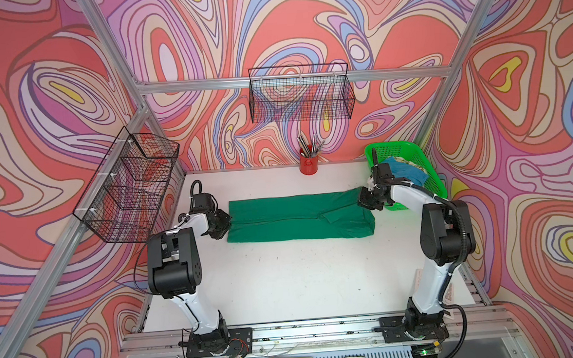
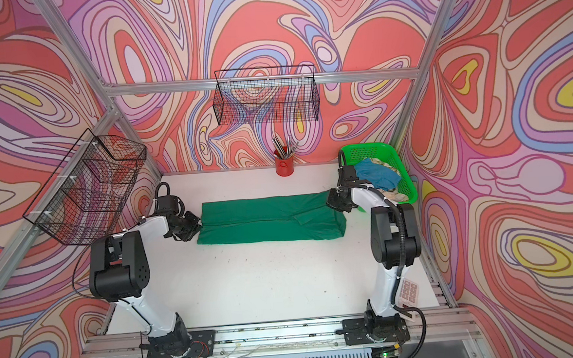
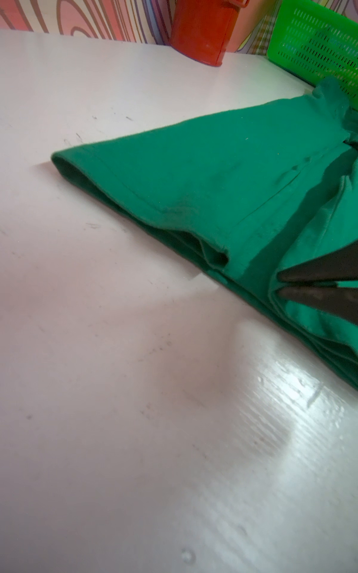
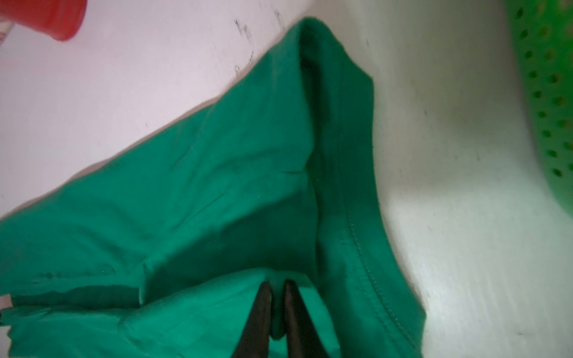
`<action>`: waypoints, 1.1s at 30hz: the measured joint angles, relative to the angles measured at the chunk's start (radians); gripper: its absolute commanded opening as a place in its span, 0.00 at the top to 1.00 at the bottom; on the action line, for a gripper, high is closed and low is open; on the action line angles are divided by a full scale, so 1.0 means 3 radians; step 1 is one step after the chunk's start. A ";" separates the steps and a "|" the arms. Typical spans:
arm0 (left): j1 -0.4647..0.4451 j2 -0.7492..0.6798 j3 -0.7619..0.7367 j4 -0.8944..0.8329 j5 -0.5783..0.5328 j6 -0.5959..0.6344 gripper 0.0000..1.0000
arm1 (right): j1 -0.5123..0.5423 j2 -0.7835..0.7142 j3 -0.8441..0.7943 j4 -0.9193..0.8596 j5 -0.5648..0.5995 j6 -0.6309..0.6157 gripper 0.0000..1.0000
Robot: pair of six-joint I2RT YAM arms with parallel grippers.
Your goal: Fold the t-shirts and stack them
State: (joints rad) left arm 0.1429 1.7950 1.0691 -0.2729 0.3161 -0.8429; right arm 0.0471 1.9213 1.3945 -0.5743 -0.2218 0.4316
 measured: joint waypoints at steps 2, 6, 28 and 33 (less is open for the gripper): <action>0.0001 -0.0019 0.0000 -0.0003 -0.0019 -0.0001 0.51 | 0.0000 -0.0003 0.0022 0.0006 0.0001 -0.0006 0.72; 0.0000 -0.0154 0.0000 -0.0061 -0.0084 0.0005 0.38 | 0.0020 -0.0074 -0.0029 0.0029 -0.0003 0.0004 0.56; -0.0240 -0.0983 -0.0334 -0.0336 -0.0282 0.0075 0.30 | 0.0562 -0.0047 -0.0743 0.0857 -0.0420 0.0668 0.37; -0.0289 -0.0983 -0.0334 -0.0333 -0.0280 0.0062 0.30 | 0.0562 -0.0014 -0.0722 0.0940 -0.0453 0.0720 0.37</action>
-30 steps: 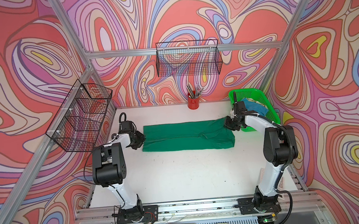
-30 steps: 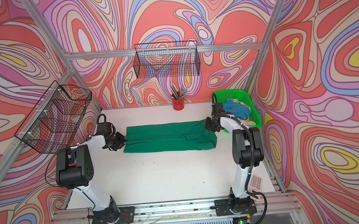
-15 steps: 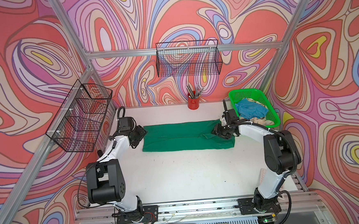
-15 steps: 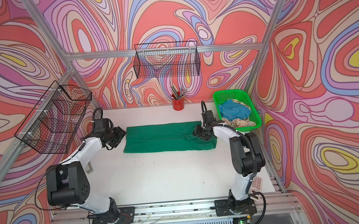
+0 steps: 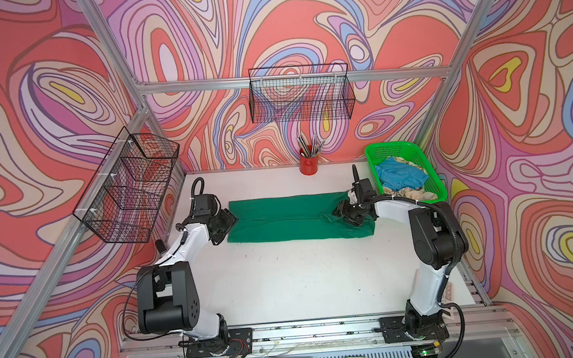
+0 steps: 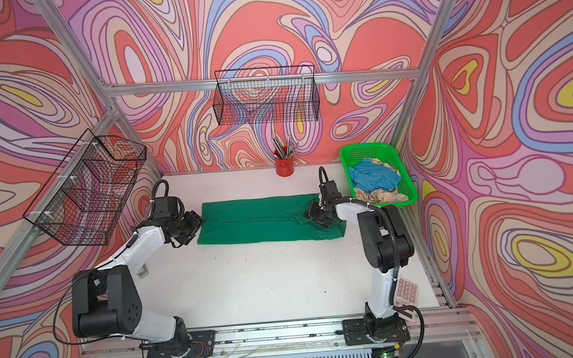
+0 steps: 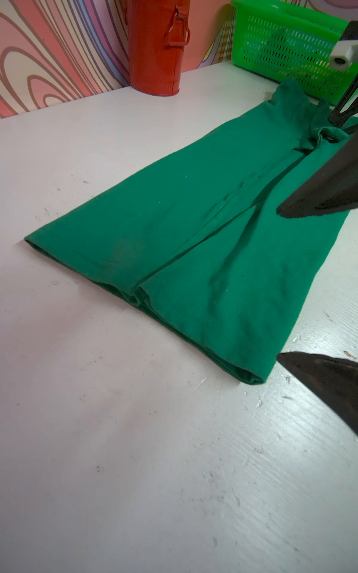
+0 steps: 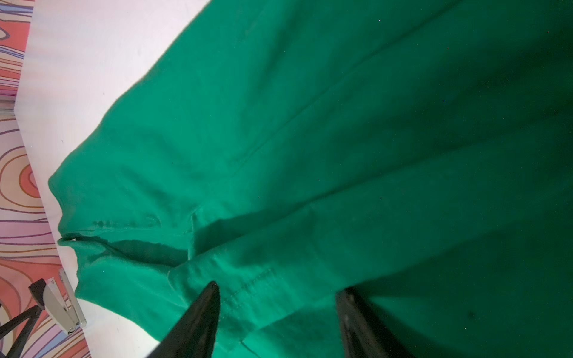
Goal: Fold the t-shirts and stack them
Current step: 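Lower both grippers onto the opposite ends of the folded green strip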
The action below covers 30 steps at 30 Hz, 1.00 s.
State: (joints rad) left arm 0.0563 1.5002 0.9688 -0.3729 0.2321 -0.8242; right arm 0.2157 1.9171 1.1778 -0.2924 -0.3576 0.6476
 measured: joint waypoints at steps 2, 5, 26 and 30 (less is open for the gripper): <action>-0.0018 0.0001 0.0000 0.0000 0.0004 -0.0005 0.29 | 0.0000 0.0031 0.0034 0.0014 -0.0008 0.0009 0.37; -0.0041 0.0004 0.0000 0.0003 0.0008 -0.0013 0.29 | 0.0000 0.0102 0.0136 0.0028 -0.0009 0.0022 0.37; -0.0216 0.0037 0.0056 0.0005 0.0008 -0.0034 0.29 | 0.0000 0.0258 0.0682 0.0031 0.0031 0.0051 0.37; -0.0395 0.0130 0.0118 0.0003 0.0052 -0.0015 0.30 | 0.0000 -0.0148 0.0277 -0.0106 0.0078 0.0004 0.37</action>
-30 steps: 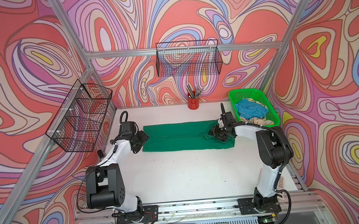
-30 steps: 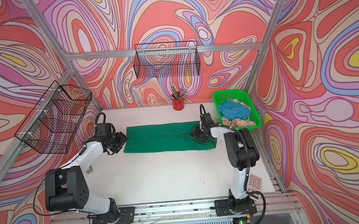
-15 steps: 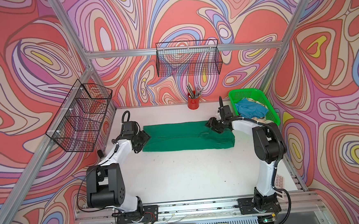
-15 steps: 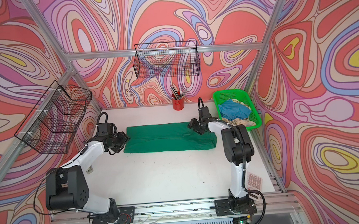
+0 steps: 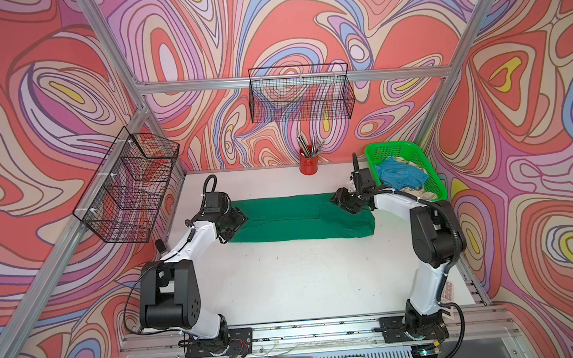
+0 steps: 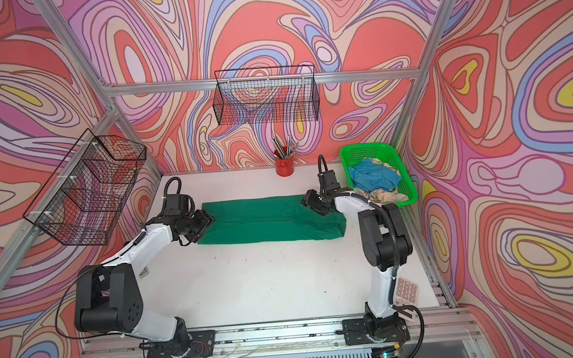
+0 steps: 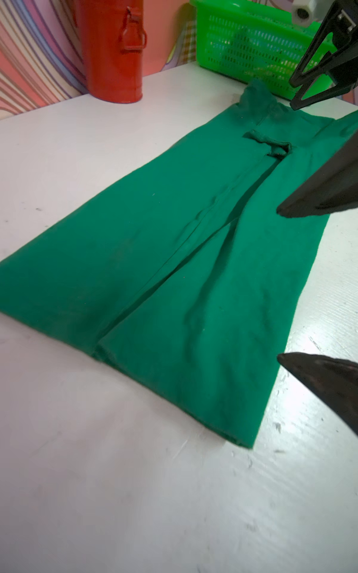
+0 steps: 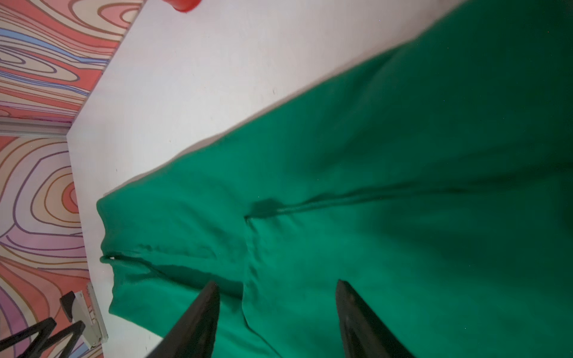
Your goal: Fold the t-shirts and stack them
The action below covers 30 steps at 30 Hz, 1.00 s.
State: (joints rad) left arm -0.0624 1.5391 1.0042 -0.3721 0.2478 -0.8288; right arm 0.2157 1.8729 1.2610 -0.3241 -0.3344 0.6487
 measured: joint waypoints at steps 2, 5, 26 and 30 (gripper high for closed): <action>-0.0090 0.0100 0.0057 0.0004 0.0039 0.0023 0.30 | 0.0000 -0.0257 -0.0196 -0.0075 0.0025 -0.0015 0.37; -0.0191 0.0263 0.0123 0.0008 0.0095 0.0060 0.30 | 0.0000 -0.0624 -0.0444 -0.0170 0.0042 -0.0028 0.37; -0.0182 0.0855 0.0259 0.0009 0.0045 0.0403 0.30 | -0.0518 -0.0678 -0.1077 -0.0193 0.0210 -0.0347 0.37; -0.0168 0.0852 0.0240 0.0031 0.0057 0.0431 0.30 | -0.0571 -0.0572 -0.1083 -0.0142 0.0215 -0.0444 0.37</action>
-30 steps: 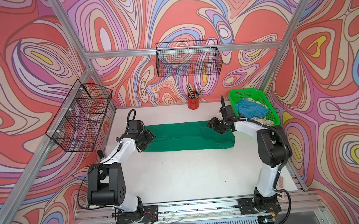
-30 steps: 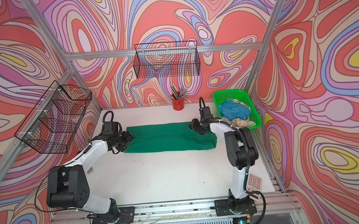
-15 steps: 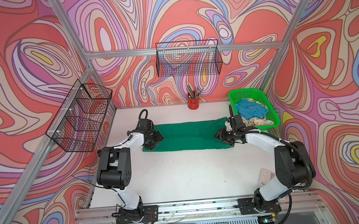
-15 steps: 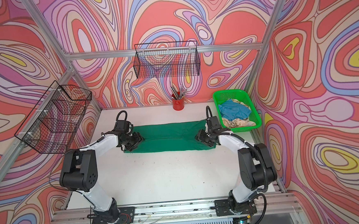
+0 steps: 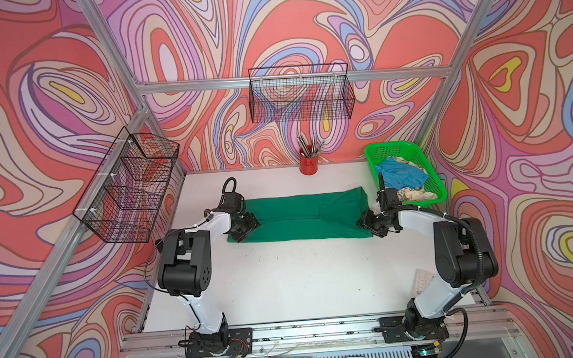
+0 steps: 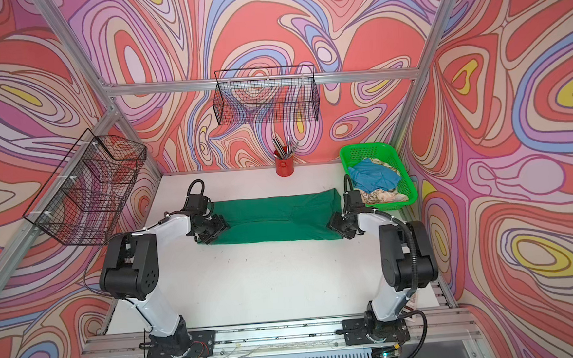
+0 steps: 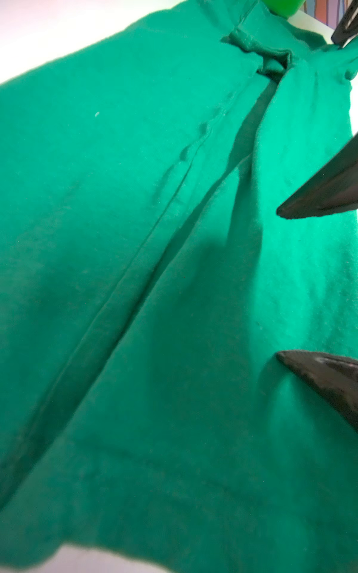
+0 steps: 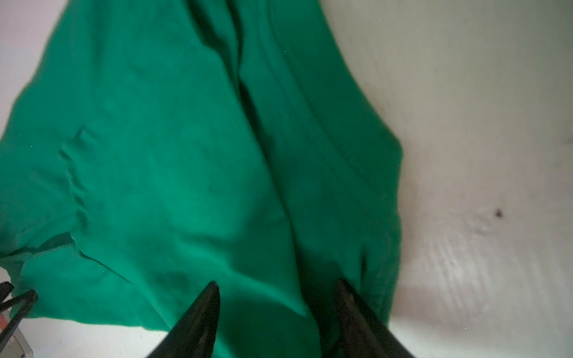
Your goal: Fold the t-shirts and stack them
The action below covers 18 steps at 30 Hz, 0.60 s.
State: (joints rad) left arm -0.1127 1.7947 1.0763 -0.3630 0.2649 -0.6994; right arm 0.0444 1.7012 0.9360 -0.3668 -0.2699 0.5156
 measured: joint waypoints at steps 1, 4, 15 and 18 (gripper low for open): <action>0.0004 0.0000 -0.0004 0.0003 0.0009 0.0005 0.30 | -0.0006 0.0019 0.0005 0.0015 -0.0001 -0.0022 0.37; 0.0017 -0.0006 -0.0019 0.0015 0.0033 0.0042 0.30 | -0.0013 0.0055 0.0064 -0.0006 0.0038 -0.0097 0.37; 0.0031 -0.0022 -0.0038 0.0019 0.0051 0.0102 0.30 | -0.0019 -0.0664 0.0106 -0.0587 0.0169 -0.0212 0.54; 0.0031 -0.0031 -0.0055 0.0033 0.0052 0.0123 0.30 | -0.0020 -0.0753 0.0065 -0.0624 0.0167 -0.0264 0.55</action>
State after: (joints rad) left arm -0.1036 1.7855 1.0599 -0.3531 0.2806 -0.6624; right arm 0.0383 1.4754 0.9554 -0.5541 -0.2199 0.4362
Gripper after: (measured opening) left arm 0.696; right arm 0.454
